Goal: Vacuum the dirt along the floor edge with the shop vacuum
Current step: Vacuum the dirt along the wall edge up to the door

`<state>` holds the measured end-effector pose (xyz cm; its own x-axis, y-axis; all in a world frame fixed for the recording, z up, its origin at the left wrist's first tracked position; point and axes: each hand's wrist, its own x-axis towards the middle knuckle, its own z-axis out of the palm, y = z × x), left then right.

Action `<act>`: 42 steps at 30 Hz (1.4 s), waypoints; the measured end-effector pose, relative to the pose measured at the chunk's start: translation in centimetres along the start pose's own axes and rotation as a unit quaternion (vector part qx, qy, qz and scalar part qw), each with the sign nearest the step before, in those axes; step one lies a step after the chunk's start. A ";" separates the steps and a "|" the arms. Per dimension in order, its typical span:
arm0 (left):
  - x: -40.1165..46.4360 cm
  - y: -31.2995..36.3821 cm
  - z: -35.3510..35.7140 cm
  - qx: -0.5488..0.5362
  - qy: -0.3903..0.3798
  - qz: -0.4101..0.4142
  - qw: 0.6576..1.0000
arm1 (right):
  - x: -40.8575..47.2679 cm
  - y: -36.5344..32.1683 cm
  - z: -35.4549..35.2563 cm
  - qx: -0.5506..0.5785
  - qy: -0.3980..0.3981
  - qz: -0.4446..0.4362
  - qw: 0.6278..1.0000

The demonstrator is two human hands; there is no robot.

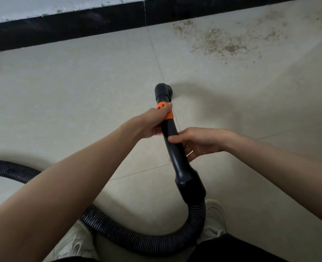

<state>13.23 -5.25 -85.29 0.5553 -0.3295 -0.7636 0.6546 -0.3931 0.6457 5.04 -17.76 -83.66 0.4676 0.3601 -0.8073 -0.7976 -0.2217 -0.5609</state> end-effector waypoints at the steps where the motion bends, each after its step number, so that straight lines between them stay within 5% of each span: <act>1: 0.4 0.5 0.2 -0.009 0.007 0.009 1.000 | 0.0 -0.2 -0.4 0.004 0.016 -0.010 1.000; 10: 2.9 3.5 2.1 0.002 0.085 0.058 0.995 | 0.5 -1.3 -2.8 0.038 0.094 -0.069 0.992; 19: 7.0 6.9 -1.4 -0.128 0.111 0.089 0.982 | 2.8 0.5 -0.7 0.157 0.121 -0.105 0.974; 24: 9.6 7.5 -4.4 -0.203 0.035 0.079 0.975 | 3.9 -0.3 0.7 0.194 0.209 -0.166 0.944; 28: 10.8 8.5 -6.5 -0.272 -0.040 0.088 0.958 | 5.0 -3.6 -0.5 0.146 0.170 -0.139 0.965; 35: 11.8 10.2 -9.3 -0.172 0.114 0.039 0.978 | 8.7 -8.8 -0.9 0.114 0.212 -0.109 0.964; 42: 11.9 11.9 -8.6 -0.220 0.114 0.071 0.966 | 8.1 -10.2 -2.3 0.118 0.219 -0.135 0.959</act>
<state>32.00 -6.49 -86.67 0.7219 -0.1358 -0.6786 0.6897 0.0613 0.7215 17.86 -14.71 -84.91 0.7428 -0.0506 -0.6676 -0.6654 0.0549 -0.7444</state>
